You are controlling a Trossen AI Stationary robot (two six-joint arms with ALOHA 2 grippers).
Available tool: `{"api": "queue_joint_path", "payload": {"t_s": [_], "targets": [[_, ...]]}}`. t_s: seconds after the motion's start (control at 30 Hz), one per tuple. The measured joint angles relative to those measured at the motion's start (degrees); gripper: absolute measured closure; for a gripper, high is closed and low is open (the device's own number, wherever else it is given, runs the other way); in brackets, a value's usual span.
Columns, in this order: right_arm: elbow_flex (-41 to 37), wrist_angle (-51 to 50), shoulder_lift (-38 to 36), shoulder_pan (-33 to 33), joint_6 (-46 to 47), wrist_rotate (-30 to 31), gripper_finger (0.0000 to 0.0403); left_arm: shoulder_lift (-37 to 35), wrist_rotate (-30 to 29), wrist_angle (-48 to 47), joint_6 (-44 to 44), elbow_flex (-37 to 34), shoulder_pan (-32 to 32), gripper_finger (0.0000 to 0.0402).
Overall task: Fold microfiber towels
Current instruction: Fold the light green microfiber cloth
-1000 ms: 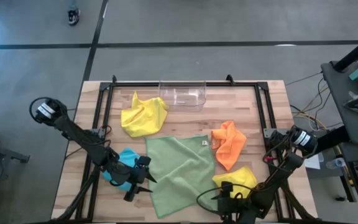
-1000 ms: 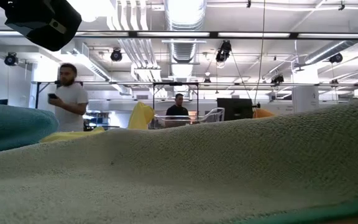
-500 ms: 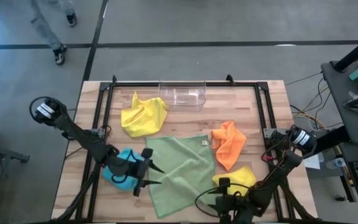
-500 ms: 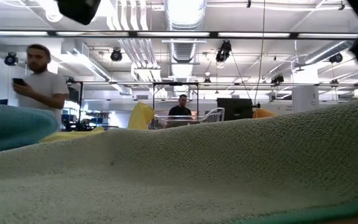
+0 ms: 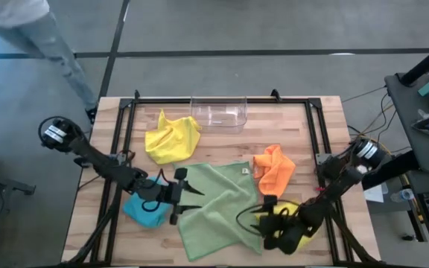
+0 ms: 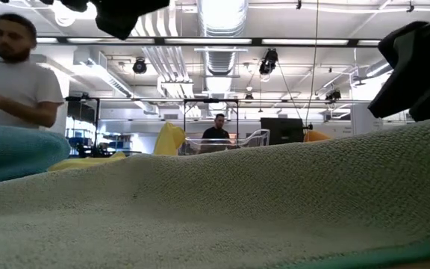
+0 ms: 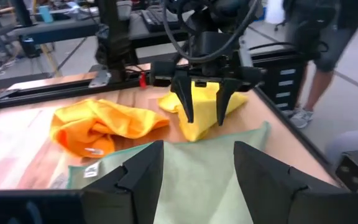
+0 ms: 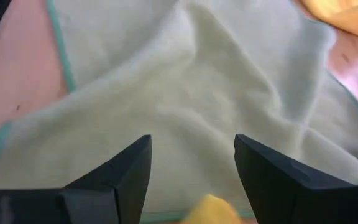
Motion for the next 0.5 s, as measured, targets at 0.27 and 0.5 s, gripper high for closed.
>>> {"api": "queue_joint_path", "payload": {"t_s": [0.27, 0.5], "targets": [[-13.60, 0.57, -13.03, -0.17, 7.99, -0.39, 0.0184, 0.18, -0.12, -0.60, 0.02, -0.15, 3.57, 0.0222], [-15.66, 0.73, -16.52, 0.03, 11.60, -7.10, 0.0201, -0.43, -0.13, -2.89, 0.50, 0.41, 4.03, 0.0222]]}}
